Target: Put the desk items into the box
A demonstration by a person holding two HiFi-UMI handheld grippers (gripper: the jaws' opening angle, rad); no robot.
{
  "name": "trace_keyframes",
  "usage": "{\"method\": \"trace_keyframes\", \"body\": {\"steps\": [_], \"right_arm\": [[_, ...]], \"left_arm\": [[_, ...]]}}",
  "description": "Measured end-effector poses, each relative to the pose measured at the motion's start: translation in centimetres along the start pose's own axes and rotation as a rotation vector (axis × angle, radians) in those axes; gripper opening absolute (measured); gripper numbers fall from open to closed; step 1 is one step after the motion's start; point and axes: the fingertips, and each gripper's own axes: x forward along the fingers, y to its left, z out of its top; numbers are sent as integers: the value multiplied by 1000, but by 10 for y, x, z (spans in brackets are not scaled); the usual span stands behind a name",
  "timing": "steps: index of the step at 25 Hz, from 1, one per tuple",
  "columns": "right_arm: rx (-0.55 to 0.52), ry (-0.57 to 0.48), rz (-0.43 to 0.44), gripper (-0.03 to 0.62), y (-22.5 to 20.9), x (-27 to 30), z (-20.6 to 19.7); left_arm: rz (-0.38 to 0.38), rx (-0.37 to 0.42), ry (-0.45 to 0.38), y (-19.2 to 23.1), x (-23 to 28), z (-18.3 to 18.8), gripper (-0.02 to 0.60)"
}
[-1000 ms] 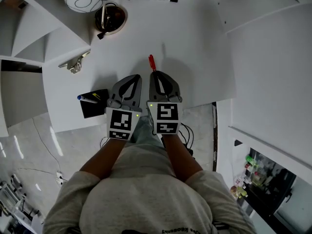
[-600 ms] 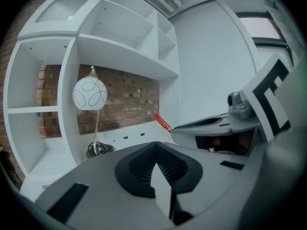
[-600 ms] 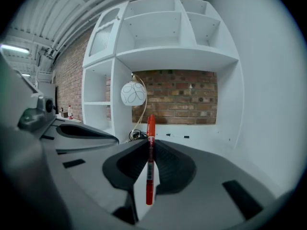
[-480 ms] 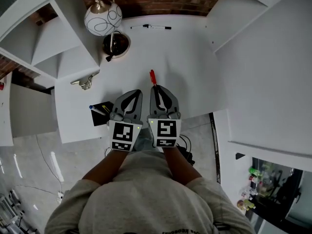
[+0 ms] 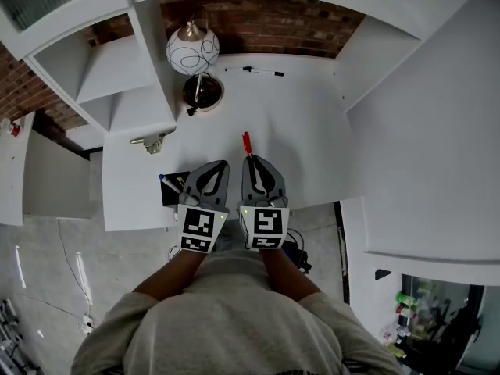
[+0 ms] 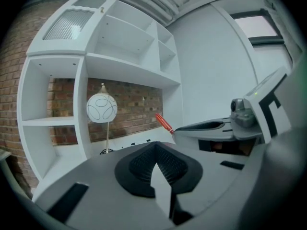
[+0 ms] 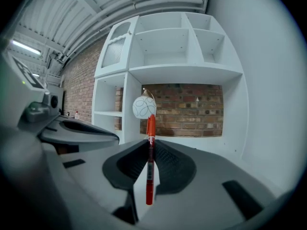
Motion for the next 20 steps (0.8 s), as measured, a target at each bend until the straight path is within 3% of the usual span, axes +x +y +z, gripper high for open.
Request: {"method": "trace_keyframes", "body": {"steps": [20], "right_arm": [[-43, -94, 270, 52, 118, 12, 30]], "left_arm": [[252, -47, 6, 73, -86, -18, 3]]}}
